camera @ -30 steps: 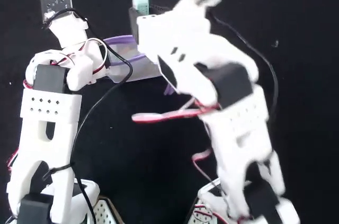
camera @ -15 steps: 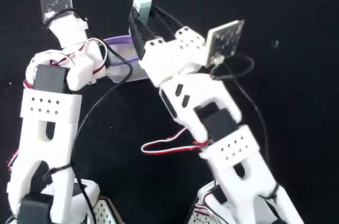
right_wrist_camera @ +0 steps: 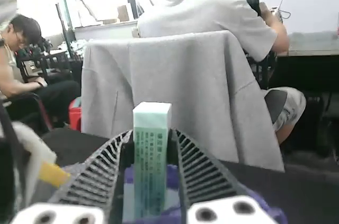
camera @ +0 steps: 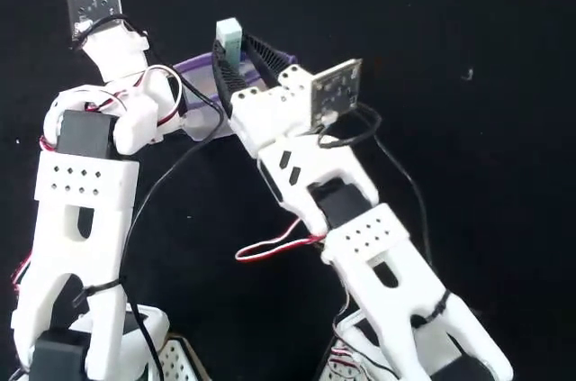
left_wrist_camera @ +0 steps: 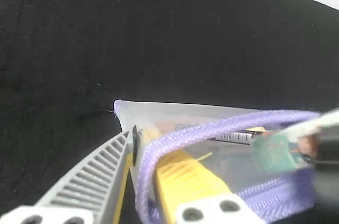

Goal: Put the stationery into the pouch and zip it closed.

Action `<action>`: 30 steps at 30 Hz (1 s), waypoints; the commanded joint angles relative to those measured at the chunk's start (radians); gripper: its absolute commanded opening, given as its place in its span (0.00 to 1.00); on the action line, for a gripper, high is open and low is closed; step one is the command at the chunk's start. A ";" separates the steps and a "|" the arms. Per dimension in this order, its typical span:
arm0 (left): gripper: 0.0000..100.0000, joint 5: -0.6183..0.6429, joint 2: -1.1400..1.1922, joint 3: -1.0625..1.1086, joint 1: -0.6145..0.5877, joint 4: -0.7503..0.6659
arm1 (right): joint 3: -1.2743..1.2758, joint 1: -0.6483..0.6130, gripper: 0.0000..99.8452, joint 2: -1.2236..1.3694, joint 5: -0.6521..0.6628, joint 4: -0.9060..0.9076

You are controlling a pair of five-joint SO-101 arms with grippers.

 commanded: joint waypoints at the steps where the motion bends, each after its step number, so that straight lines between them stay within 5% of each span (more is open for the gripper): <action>1: 0.03 -0.006 0.005 0.019 -0.018 -0.003 | 0.031 -0.005 0.01 0.039 0.043 -0.101; 6: 0.03 -0.006 0.005 0.019 -0.019 -0.005 | 0.044 -0.003 0.05 0.122 0.150 -0.163; 11: 0.03 -0.006 0.005 0.019 -0.019 -0.003 | 0.042 -0.021 0.30 0.148 0.207 -0.163; 14: 0.03 -0.006 0.005 0.019 -0.019 -0.003 | 0.048 -0.025 0.38 0.117 0.210 -0.158; 21: 0.03 -0.006 0.005 0.019 -0.021 -0.006 | 0.028 0.018 0.30 -0.105 0.210 -0.015; 30: 0.03 -0.006 0.005 0.015 -0.081 -0.009 | -0.231 0.224 0.27 -0.410 0.212 0.532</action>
